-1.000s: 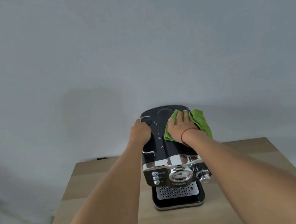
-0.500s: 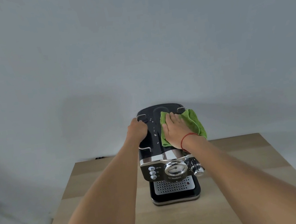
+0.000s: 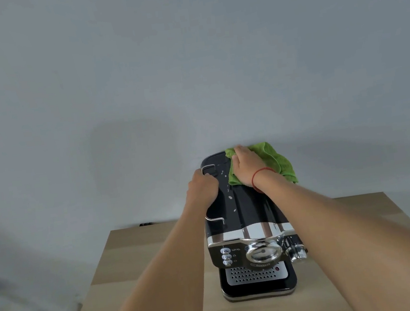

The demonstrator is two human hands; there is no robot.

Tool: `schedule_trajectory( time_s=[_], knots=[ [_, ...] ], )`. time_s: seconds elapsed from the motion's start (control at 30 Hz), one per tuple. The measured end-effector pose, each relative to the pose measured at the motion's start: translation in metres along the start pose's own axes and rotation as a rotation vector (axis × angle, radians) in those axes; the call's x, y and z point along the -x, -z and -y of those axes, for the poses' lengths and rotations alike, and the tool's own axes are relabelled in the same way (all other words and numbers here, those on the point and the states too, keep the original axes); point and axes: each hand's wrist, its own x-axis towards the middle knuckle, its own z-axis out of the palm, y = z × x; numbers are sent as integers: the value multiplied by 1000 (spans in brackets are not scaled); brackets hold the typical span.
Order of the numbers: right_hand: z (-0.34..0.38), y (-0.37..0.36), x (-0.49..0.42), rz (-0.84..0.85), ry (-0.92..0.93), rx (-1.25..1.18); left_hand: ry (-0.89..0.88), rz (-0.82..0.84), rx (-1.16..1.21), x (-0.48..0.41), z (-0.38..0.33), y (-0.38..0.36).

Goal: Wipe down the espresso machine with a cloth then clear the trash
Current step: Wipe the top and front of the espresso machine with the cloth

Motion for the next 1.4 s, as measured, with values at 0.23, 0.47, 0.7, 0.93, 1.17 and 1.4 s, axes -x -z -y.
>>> schedule_trajectory(
  time_s=[0.23, 0.47, 0.7, 0.93, 1.17, 1.4],
  knots=[
    [4, -5, -28, -54, -36, -53, 9, 20, 64, -7, 4, -1],
    [-3, -9, -1, -59, 11, -17, 7, 31, 61, 1, 2, 2],
    [-12, -15, 58, 13, 4, 105, 1, 34, 68, 17, -6, 8],
    [-7, -15, 56, -2, -101, 115, -21, 35, 69, 12, -2, 8],
    [-13, -6, 35, 34, 2, 108, 4, 23, 54, -1, 2, 2],
    [-7, -4, 9, 19, 51, 64, -4, -3, 14, -9, 5, -2]
  ],
)
